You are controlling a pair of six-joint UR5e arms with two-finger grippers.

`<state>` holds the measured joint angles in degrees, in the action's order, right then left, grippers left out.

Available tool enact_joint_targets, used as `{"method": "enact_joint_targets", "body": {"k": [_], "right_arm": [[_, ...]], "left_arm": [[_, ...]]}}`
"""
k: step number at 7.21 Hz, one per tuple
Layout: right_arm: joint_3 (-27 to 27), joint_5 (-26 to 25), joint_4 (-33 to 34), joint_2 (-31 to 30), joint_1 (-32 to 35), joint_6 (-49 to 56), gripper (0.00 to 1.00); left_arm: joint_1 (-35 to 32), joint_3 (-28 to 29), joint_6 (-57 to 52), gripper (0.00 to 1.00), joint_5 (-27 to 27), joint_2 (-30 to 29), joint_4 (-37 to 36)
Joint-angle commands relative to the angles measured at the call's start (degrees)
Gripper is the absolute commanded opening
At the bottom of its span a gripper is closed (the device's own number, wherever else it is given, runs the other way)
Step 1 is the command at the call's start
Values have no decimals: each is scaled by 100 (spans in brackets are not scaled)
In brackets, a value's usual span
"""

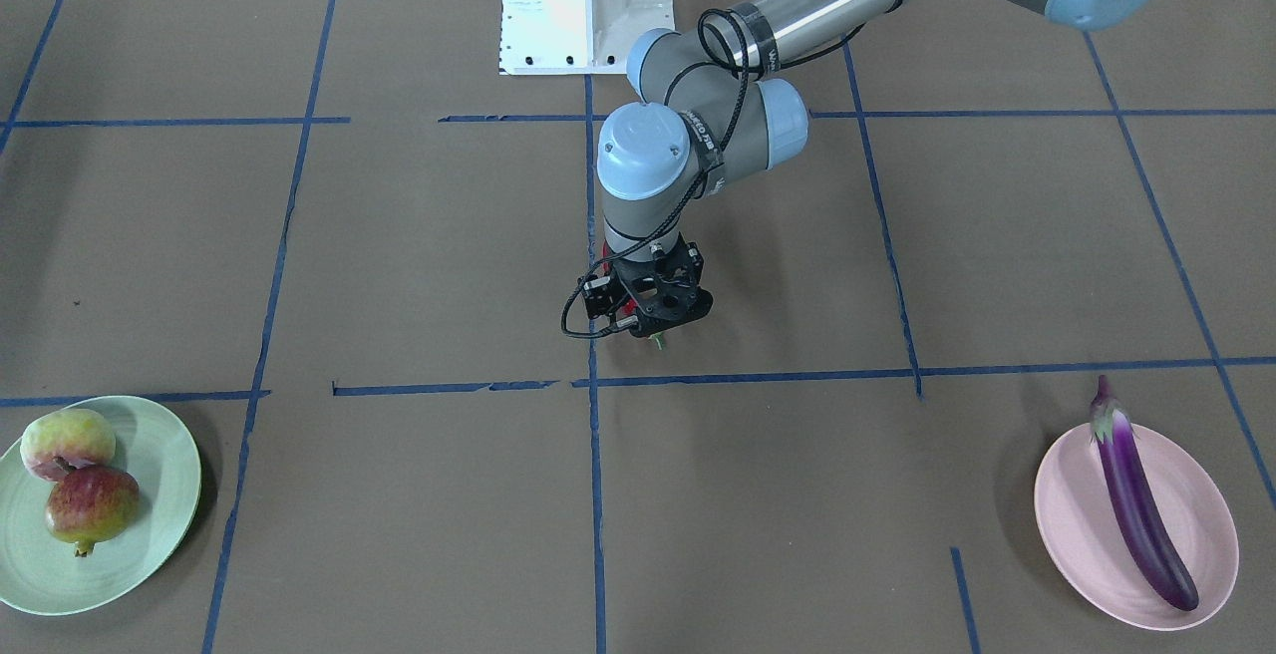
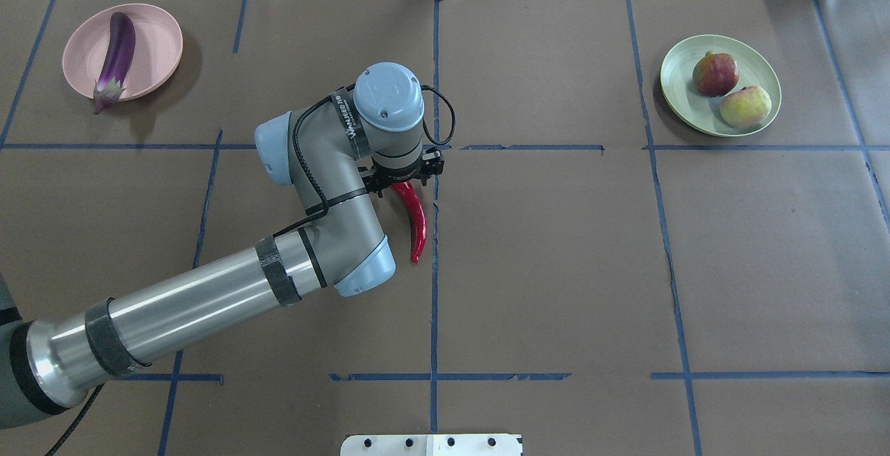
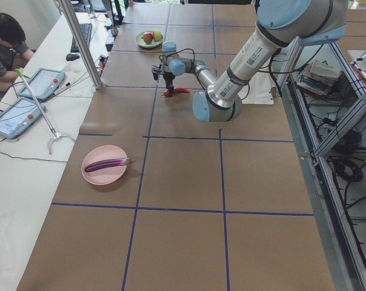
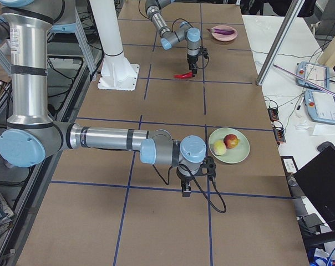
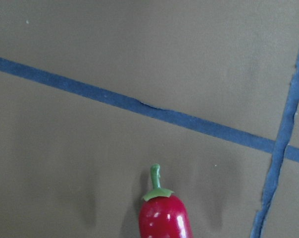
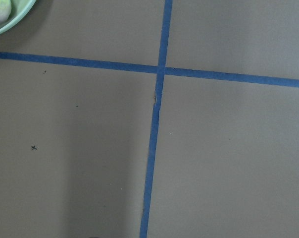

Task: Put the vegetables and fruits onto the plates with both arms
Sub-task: 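Close the left gripper on the chili pepper and lift it, then carry the chili pepper to the pink plate and release it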

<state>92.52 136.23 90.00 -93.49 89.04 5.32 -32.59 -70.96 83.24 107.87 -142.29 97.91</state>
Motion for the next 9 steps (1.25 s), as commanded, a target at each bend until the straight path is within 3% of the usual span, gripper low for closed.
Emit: {"method": "enact_joint_targets", "body": {"k": [1, 3, 5, 6, 9], "right_arm": [[3, 0, 0, 15, -9, -13, 100], [-6, 0, 0, 32, -27, -22, 100], [-6, 0, 0, 32, -36, -22, 100], [-15, 0, 0, 32, -36, -31, 100], [-32, 9, 0, 24, -36, -5, 100]], "left_arm": [[7, 21, -79, 3, 6, -10, 0], [-263, -75, -715, 0, 189, 17, -52], [-1209, -67, -1920, 0, 830, 226, -88], [-1798, 168, -2761, 0, 876, 280, -88], [-3110, 1677, -4226, 0, 991, 280, 0]]}}
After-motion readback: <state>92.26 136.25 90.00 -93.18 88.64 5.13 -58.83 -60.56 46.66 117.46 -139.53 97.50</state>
